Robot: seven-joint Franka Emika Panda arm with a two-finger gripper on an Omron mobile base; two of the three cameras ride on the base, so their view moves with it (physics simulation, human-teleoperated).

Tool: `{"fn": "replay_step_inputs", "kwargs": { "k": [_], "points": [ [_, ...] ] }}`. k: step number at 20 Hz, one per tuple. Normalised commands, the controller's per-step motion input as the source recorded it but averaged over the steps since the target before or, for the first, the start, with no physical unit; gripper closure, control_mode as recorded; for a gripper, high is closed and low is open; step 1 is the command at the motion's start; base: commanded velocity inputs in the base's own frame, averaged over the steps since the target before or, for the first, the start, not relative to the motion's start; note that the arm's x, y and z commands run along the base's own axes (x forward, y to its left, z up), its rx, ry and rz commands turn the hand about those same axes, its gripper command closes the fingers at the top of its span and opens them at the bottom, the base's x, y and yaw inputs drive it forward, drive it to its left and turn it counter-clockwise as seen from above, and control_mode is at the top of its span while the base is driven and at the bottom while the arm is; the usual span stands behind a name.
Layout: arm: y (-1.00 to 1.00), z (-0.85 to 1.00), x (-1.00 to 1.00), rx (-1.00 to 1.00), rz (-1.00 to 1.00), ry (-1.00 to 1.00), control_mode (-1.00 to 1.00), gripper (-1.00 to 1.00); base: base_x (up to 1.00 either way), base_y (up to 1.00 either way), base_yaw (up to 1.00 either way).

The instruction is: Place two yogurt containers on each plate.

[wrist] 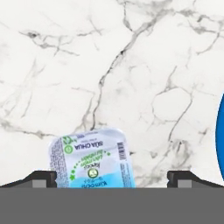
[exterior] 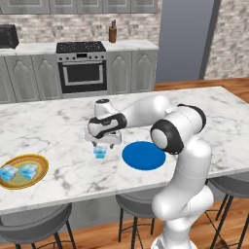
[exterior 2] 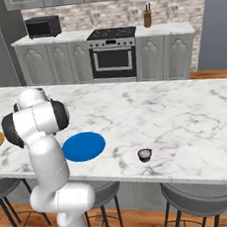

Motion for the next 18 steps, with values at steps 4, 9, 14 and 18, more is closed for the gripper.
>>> {"fn": "replay_step_inputs", "kwargs": {
  "k": [4, 9, 14, 18],
  "points": [
    [0.01, -0.12, -0.05, 0.0, 0.0, 0.0, -1.0, -1.0, 0.0, 0.0, 0.0],
    [0.08, -0.01, 0.0, 0.0, 0.0, 0.0, -1.0, -1.0, 0.0, 0.0, 0.0],
    [0.14, -0.02, 0.0, 0.0, 0.0, 0.0, -1.0, -1.0, 0.0, 0.0, 0.0],
    [0.12, -0.08, 0.0, 0.0, 0.0, 0.0, -1.0, -1.0, 0.0, 0.0, 0.0]
  ]
}}
